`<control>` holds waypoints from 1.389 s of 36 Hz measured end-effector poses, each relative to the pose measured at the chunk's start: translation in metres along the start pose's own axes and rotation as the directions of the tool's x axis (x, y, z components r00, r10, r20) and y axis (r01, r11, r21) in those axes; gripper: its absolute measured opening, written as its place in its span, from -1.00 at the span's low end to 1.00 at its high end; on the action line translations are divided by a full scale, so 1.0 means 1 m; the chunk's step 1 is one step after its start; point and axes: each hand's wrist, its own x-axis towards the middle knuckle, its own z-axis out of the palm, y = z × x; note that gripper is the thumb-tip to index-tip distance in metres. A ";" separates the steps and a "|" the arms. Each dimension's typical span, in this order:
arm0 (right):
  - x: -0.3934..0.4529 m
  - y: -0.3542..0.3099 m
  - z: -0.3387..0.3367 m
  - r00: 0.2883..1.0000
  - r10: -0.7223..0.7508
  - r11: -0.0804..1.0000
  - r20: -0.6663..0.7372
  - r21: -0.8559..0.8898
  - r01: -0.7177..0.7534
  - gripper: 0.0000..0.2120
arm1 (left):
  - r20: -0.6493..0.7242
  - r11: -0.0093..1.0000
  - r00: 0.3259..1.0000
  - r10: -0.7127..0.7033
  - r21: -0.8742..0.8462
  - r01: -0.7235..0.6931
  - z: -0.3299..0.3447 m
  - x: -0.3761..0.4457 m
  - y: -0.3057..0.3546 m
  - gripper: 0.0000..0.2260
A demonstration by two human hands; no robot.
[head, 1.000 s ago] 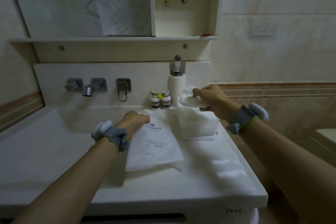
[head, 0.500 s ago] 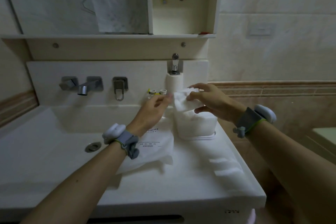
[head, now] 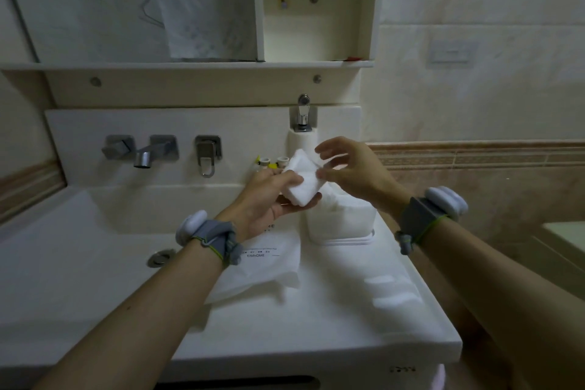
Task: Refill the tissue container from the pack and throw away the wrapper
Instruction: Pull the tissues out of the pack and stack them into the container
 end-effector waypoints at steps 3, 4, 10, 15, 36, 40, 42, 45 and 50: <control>0.001 -0.006 0.005 0.991 -0.129 0.968 -0.022 -0.220 0.121 -0.75 | -0.001 0.999 1.000 0.017 -0.031 -0.017 0.003 0.003 0.001 -0.75; 0.001 -0.009 0.007 0.992 -0.121 0.965 0.020 -0.232 0.123 -0.70 | 0.000 0.999 1.000 0.027 -0.029 -0.027 0.004 0.004 0.000 -0.75; -0.001 -0.017 0.005 0.985 -0.063 0.967 0.159 -0.234 0.100 -0.62 | 0.074 0.999 0.997 0.017 -0.052 -0.013 0.003 -0.003 -0.002 -0.70; -0.005 -0.017 0.009 0.986 -0.085 0.946 0.147 -0.299 0.126 -0.55 | 0.197 0.992 0.977 -0.083 -0.079 0.100 -0.002 -0.005 -0.001 -0.73; -0.013 -0.027 0.010 0.979 -0.038 0.999 0.201 0.006 0.038 -0.77 | -0.114 0.967 0.981 -0.158 -0.218 0.130 -0.006 0.017 0.000 -0.84; -0.011 -0.021 0.006 0.977 0.056 0.988 0.208 0.130 -0.084 -0.80 | -0.160 0.985 0.984 -0.074 -0.164 0.047 -0.012 0.019 -0.001 -0.76; -0.011 -0.019 0.005 0.968 0.087 0.981 0.235 0.148 -0.124 -0.79 | -0.156 0.998 0.988 -0.005 -0.063 -0.005 -0.011 0.018 -0.001 -0.71; -0.011 -0.017 0.003 0.946 0.137 0.968 0.293 0.162 -0.191 -0.81 | -0.165 0.996 0.982 0.088 0.032 -0.083 -0.010 0.016 0.001 -0.71; -0.012 -0.013 -0.002 0.887 0.155 0.967 0.436 0.119 -0.227 -0.77 | -0.156 0.994 0.982 0.106 0.005 -0.106 -0.016 0.014 0.007 -0.69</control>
